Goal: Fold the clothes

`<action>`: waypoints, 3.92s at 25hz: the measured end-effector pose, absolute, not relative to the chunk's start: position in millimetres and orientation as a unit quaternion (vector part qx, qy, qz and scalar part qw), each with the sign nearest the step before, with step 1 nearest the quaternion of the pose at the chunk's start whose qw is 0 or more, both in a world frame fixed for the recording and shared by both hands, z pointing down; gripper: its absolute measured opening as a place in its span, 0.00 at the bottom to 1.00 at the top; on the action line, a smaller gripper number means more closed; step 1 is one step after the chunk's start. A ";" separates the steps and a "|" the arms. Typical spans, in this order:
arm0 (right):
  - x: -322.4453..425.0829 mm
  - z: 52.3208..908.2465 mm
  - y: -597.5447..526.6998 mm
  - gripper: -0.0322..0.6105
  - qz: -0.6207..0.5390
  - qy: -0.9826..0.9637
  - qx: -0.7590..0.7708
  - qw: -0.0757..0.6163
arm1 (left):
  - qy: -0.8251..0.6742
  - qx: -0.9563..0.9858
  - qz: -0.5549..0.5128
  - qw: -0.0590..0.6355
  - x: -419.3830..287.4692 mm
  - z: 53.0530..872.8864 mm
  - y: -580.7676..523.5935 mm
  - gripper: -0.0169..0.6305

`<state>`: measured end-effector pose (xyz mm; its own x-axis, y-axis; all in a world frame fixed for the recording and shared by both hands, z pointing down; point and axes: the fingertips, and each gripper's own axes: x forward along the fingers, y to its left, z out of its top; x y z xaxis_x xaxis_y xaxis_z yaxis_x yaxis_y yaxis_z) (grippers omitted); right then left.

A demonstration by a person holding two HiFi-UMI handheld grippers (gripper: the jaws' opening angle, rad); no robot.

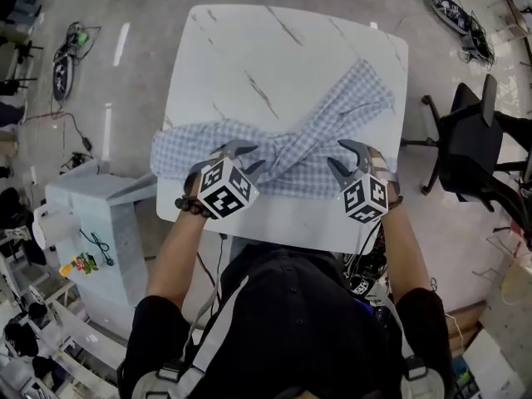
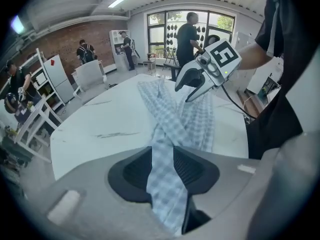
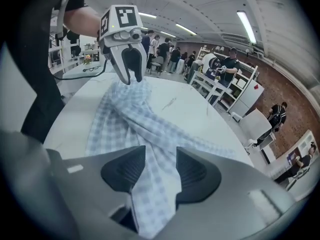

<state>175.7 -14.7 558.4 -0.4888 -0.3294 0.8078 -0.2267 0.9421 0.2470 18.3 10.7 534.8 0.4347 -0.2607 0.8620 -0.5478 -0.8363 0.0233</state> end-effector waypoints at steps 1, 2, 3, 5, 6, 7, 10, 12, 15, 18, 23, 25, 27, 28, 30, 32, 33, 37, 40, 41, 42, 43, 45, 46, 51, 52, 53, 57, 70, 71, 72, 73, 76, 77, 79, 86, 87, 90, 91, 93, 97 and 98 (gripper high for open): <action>190.3 558.0 -20.3 0.35 -0.060 -0.861 0.154 0.481 | -0.246 0.832 0.472 0.156 34.4 536.6 10.4 0.25; 204.4 557.0 -27.5 0.34 -0.068 -0.860 0.148 0.483 | -0.250 0.831 0.471 0.160 49.0 538.9 9.3 0.25; 217.6 555.5 -35.8 0.33 -0.077 -0.859 0.143 0.486 | -0.254 0.829 0.471 0.164 61.8 541.0 7.5 0.25; 240.0 550.5 -52.9 0.32 -0.093 -0.857 0.136 0.489 | -0.261 0.824 0.472 0.172 81.6 543.1 5.2 0.25; 248.4 547.5 -61.7 0.31 -0.100 -0.855 0.134 0.490 | -0.264 0.822 0.473 0.176 88.1 543.2 4.7 0.25; 254.6 544.3 -71.6 0.31 -0.106 -0.854 0.132 0.491 | -0.269 0.819 0.474 0.179 92.5 543.2 4.1 0.25; 262.7 535.6 -104.3 0.27 -0.120 -0.851 0.126 0.495 | -0.286 0.808 0.479 0.192 98.0 545.8 1.5 0.24; 260.5 534.1 -123.6 0.26 -0.129 -0.849 0.115 0.499 | -0.293 0.800 0.484 0.201 97.1 549.1 -0.9 0.24; 248.2 542.7 -146.6 0.25 -0.151 -0.840 0.091 0.513 | -0.304 0.793 0.483 0.213 88.3 554.5 -2.5 0.24; 234.2 552.6 -173.3 0.23 -0.171 -0.828 0.069 0.530 | -0.311 0.786 0.484 0.226 79.2 560.0 -1.4 0.24; 225.2 574.4 -213.9 0.23 -0.177 -0.800 0.019 0.572 | -0.314 0.779 0.475 0.263 80.1 576.0 3.6 0.24; 221.3 587.2 -226.6 0.23 -0.178 -0.790 0.007 0.587 | -0.315 0.778 0.471 0.272 79.1 583.2 3.1 0.24; 217.5 598.1 -236.5 0.24 -0.180 -0.782 -0.002 0.597 | -0.315 0.777 0.469 0.278 78.6 588.3 3.3 0.24; 216.4 602.7 -239.2 0.25 -0.183 -0.777 -0.010 0.603 | -0.315 0.777 0.467 0.281 78.6 590.0 3.7 0.24; 215.0 610.8 -241.8 0.28 -0.187 -0.767 -0.030 0.614 | -0.314 0.776 0.465 0.287 77.8 593.6 4.1 0.24; 212.6 615.0 -244.0 0.30 -0.186 -0.760 -0.051 0.621 | -0.314 0.775 0.465 0.292 76.6 597.5 3.9 0.24; 211.4 616.0 -244.7 0.32 -0.182 -0.757 -0.063 0.624 | -0.315 0.773 0.465 0.294 76.2 599.6 3.9 0.24; 209.3 620.3 -241.8 0.31 -0.152 -0.739 -0.121 0.645 | -0.325 0.766 0.462 0.307 74.6 608.8 5.1 0.24; 208.1 619.0 -240.8 0.31 -0.089 -0.736 -0.144 0.656 | -0.332 0.766 0.449 0.319 73.6 610.2 4.3 0.24; 207.2 617.1 -239.8 0.26 -0.071 -0.737 -0.146 0.656 | -0.334 0.766 0.447 0.319 73.1 610.3 4.0 0.23; 206.3 615.7 -238.5 0.26 -0.062 -0.739 -0.147 0.655 | -0.335 0.766 0.446 0.320 72.7 610.6 4.0 0.23; 206.2 615.6 -236.7 0.26 -0.063 -0.740 -0.148 0.653 | -0.336 0.765 0.446 0.320 72.3 610.9 3.9 0.22; 208.7 618.2 -231.6 0.18 -0.076 -0.741 -0.152 0.650 | -0.338 0.764 0.447 0.319 71.2 611.8 2.9 0.20; 209.9 619.2 -229.0 0.11 -0.084 -0.742 -0.151 0.648 | -0.339 0.763 0.448 0.319 70.0 612.0 2.3 0.19; 220.1 615.8 -222.0 0.08 -0.100 -0.760 -0.115 0.632 | -0.353 0.758 0.449 0.316 65.7 606.0 -0.5 0.08; 224.4 613.0 -220.0 0.08 -0.103 -0.763 -0.107 0.630 | -0.353 0.759 0.450 0.313 66.3 603.4 -0.1 0.07; 228.8 609.1 -217.9 0.08 -0.106 -0.767 -0.097 0.626 | -0.353 0.760 0.451 0.308 67.0 600.7 0.3 0.07; 249.0 580.5 -208.7 0.08 -0.113 -0.793 -0.037 0.597 | -0.350 0.767 0.458 0.282 67.6 590.7 0.4 0.07; 345.6 520.6 -109.8 0.08 -0.128 -0.816 0.093 0.556 | -0.279 0.778 0.540 0.162 82.0 563.4 3.3 0.07; 351.2 518.1 -99.3 0.08 -0.122 -0.818 0.106 0.552 | -0.272 0.779 0.545 0.151 82.8 562.3 4.9 0.07; 356.9 516.2 -88.8 0.08 -0.117 -0.820 0.118 0.548 | -0.265 0.780 0.549 0.142 84.1 561.6 7.2 0.08; 362.4 515.2 -78.5 0.08 -0.113 -0.822 0.129 0.544 | -0.258 0.781 0.553 0.134 86.1 561.1 10.6 0.08; 376.4 516.4 -48.8 0.08 -0.104 -0.824 0.157 0.534 | -0.240 0.781 0.565 0.111 92.1 559.1 22.4 0.08; 380.6 517.4 -39.6 0.08 -0.104 -0.824 0.166 0.531 | -0.235 0.781 0.569 0.103 94.1 558.3 25.4 0.08; 389.2 519.1 -22.5 0.08 -0.101 -0.822 0.185 0.529 | -0.224 0.783 0.573 0.091 98.6 557.3 31.4 0.08; 413.4 533.1 25.1 0.08 -0.076 -0.803 0.247 0.537 | -0.188 0.793 0.576 0.063 113.4 566.9 47.8 0.13; 414.0 537.2 32.2 0.08 -0.075 -0.800 0.254 0.538 | -0.181 0.793 0.578 0.062 113.8 570.9 52.1 0.14; 417.5 549.9 47.3 0.08 -0.073 -0.794 0.268 0.541 | -0.158 0.794 0.584 0.062 115.2 578.0 66.4 0.20; 420.2 554.8 50.6 0.08 -0.075 -0.791 0.271 0.544 | -0.150 0.793 0.587 0.060 116.1 578.9 71.1 0.22; 426.2 566.1 56.7 0.08 -0.075 -0.784 0.271 0.554 | -0.131 0.794 0.591 0.060 118.4 580.2 82.0 0.28; 433.8 584.4 65.3 0.08 -0.061 -0.774 0.269 0.570 | -0.112 0.798 0.588 0.069 120.9 581.4 98.6 0.33; 434.7 586.7 67.0 0.08 -0.057 -0.773 0.268 0.572 | -0.111 0.799 0.587 0.071 120.9 581.5 100.0 0.34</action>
<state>434.7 67.0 586.7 -0.2015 -0.4797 0.8540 -0.3499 0.8496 0.3947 120.9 100.0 581.5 0.2858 -0.0948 0.9536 -0.2613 -0.9651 -0.0176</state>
